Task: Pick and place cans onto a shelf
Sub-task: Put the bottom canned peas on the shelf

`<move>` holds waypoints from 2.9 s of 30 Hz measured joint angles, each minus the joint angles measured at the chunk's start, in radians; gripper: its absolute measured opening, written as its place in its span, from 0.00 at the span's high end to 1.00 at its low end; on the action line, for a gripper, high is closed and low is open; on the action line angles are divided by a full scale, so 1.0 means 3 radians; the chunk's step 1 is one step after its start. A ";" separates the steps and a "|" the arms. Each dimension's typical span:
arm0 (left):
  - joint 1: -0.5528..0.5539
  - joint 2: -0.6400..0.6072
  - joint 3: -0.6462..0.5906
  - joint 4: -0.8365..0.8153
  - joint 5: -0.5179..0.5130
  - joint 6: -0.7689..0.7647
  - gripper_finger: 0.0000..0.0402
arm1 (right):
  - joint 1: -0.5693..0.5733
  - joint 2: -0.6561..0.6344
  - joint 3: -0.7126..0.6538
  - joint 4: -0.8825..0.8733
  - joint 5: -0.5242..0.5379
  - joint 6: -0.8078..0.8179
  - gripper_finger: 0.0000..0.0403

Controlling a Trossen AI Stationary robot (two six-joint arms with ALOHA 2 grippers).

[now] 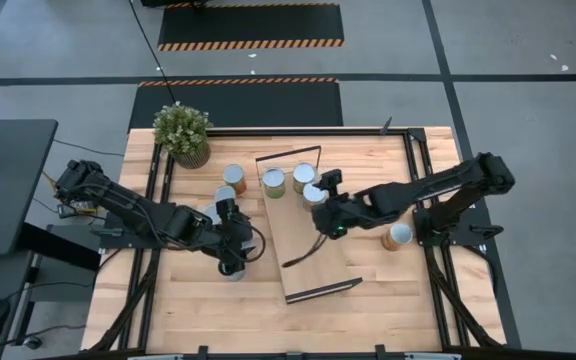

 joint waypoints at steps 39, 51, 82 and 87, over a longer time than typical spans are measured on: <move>0.1764 -0.0167 -0.0044 -0.1723 0.1427 -0.0425 0.06 | 0.0209 -0.1297 -0.1415 0.0454 -0.0497 0.0986 0.06; 0.1334 -0.0301 -0.0986 -0.1449 0.1709 -0.0949 0.06 | 0.0227 -0.1303 -0.1425 0.0573 -0.0497 0.0865 0.06; 0.1331 -0.0166 -0.0747 -0.1153 0.1318 -0.1172 0.23 | 0.0227 -0.1308 -0.1424 0.0643 -0.0496 0.0796 0.06; 0.1186 -0.0159 -0.0205 -0.1417 0.1326 -0.1112 0.20 | 0.0227 -0.1390 -0.1424 0.0585 -0.0462 0.0789 0.06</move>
